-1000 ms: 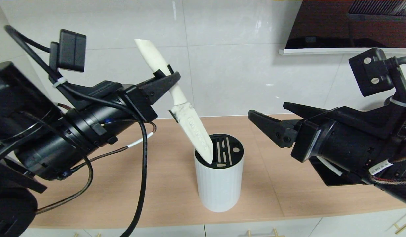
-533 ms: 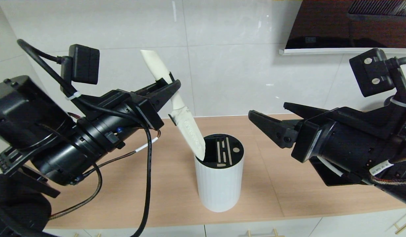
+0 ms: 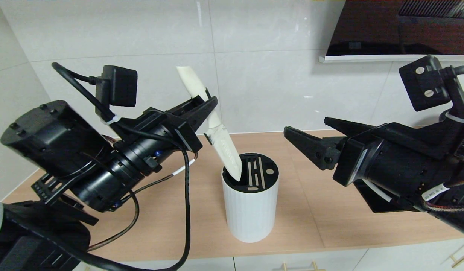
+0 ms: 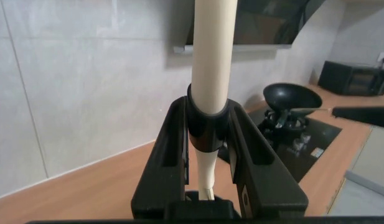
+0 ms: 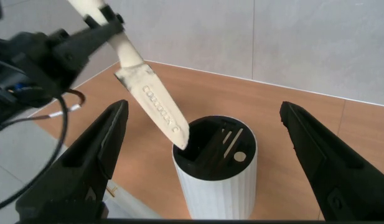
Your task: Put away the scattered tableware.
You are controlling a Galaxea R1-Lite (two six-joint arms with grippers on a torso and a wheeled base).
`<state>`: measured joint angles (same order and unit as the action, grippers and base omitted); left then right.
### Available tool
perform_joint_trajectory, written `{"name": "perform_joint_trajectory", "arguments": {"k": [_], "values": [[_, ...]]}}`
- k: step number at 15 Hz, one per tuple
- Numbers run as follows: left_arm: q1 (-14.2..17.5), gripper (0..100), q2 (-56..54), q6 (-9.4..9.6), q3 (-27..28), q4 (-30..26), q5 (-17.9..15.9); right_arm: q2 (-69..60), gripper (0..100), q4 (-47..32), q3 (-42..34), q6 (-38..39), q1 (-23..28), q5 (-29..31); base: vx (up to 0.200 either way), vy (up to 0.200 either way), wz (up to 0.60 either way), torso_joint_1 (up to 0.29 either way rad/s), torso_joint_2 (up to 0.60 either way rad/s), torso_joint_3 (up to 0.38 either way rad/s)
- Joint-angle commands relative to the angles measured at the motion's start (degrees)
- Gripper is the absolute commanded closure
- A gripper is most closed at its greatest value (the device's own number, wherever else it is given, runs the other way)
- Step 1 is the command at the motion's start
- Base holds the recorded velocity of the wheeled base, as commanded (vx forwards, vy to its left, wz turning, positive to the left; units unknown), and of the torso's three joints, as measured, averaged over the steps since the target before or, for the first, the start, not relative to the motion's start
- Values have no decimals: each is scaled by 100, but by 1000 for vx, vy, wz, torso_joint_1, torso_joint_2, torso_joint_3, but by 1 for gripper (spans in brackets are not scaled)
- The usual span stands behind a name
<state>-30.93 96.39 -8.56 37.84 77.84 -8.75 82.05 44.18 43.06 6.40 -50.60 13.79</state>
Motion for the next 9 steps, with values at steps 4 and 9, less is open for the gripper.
{"name": "perform_joint_trajectory", "arguments": {"k": [4, 9], "values": [[-1, 100, 240, -6, -5, 91, 23, 21, 0, 3, -17, -7, -2, 1, 0, 0, 0, 0, 0, 0], [-98, 100, 679, 56, -40, 627, 23, 21, 0, 3, -17, -7, -11, 1, 0, 0, 0, 0, 0, 0]]}}
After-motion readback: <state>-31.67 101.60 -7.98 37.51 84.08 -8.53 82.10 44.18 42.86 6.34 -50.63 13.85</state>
